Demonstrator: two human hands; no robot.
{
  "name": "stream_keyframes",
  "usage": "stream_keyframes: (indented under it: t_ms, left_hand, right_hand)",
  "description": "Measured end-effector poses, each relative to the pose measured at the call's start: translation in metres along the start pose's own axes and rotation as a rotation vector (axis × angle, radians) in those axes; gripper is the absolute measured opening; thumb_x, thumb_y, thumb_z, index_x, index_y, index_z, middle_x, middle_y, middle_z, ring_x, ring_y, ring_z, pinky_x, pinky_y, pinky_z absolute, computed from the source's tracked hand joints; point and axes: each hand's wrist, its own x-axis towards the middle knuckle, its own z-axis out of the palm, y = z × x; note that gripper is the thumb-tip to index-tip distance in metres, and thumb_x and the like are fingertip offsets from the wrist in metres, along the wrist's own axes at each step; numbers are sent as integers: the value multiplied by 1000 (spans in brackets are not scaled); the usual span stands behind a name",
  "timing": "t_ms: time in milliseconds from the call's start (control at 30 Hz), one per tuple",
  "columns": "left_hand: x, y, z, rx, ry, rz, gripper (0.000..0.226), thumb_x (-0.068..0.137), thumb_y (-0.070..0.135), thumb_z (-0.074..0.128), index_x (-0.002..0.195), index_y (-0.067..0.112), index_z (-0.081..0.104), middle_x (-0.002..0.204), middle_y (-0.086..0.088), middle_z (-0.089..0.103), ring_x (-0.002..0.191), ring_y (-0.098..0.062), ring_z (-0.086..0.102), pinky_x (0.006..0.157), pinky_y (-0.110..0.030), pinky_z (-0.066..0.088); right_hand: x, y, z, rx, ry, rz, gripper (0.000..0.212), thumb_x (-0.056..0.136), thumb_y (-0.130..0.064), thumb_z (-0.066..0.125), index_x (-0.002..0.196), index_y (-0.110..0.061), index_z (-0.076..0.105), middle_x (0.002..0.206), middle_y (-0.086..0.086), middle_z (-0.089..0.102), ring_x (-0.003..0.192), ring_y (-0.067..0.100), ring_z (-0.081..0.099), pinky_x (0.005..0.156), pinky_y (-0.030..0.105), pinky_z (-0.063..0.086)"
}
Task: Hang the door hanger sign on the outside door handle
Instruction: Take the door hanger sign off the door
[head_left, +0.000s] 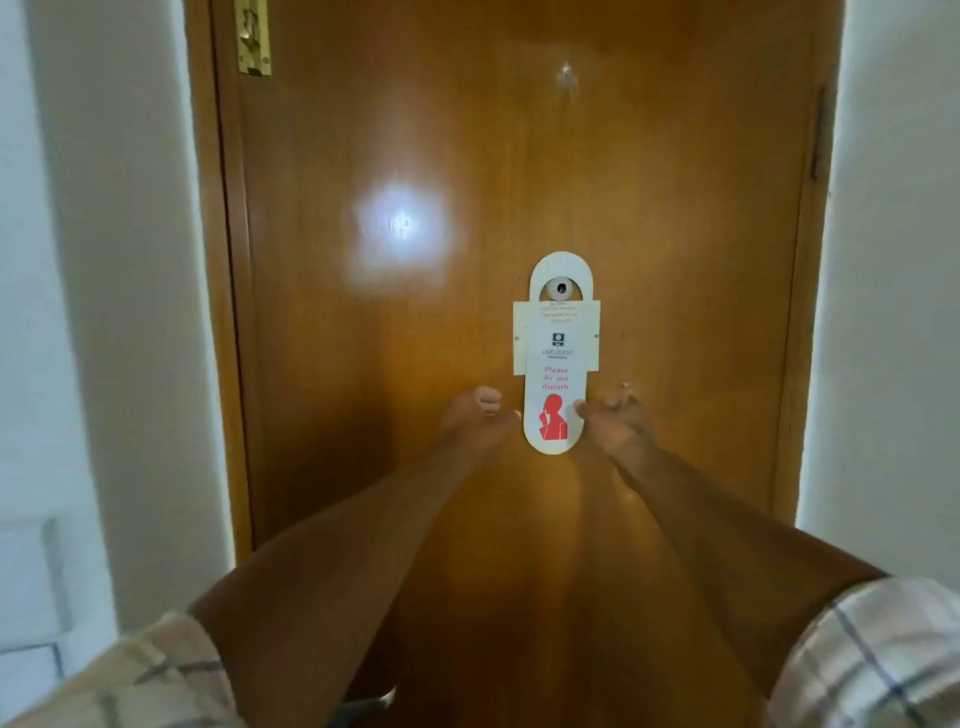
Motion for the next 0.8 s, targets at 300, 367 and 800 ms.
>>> stream_keyframes:
  t_ms: [300, 367, 800]
  left_hand:
    - [33, 11, 47, -127, -3, -28, 39, 92, 26, 66, 128, 14, 58, 135, -9, 64, 111, -30, 68, 88, -38, 58]
    - [34, 13, 46, -130, 2, -40, 38, 95, 26, 62, 130, 14, 57, 136, -9, 64, 111, -31, 68, 91, -40, 58]
    - [8, 14, -12, -323, 62, -55, 27, 94, 19, 61, 120, 15, 63, 126, -10, 69, 102, -29, 70, 90, -50, 60]
  right_hand:
    - [16, -1, 22, 150, -57, -30, 23, 96, -25, 61, 116, -14, 57, 121, 8, 70, 84, 16, 69, 60, 22, 53]
    - [13, -8, 24, 199, -40, -67, 17, 98, -25, 59, 114, -18, 58, 120, 6, 70, 85, 14, 70, 61, 23, 56]
    - [-45, -40, 27, 353, -282, -97, 18, 98, -11, 56, 114, -15, 63, 116, 7, 72, 89, 18, 72, 71, 35, 60]
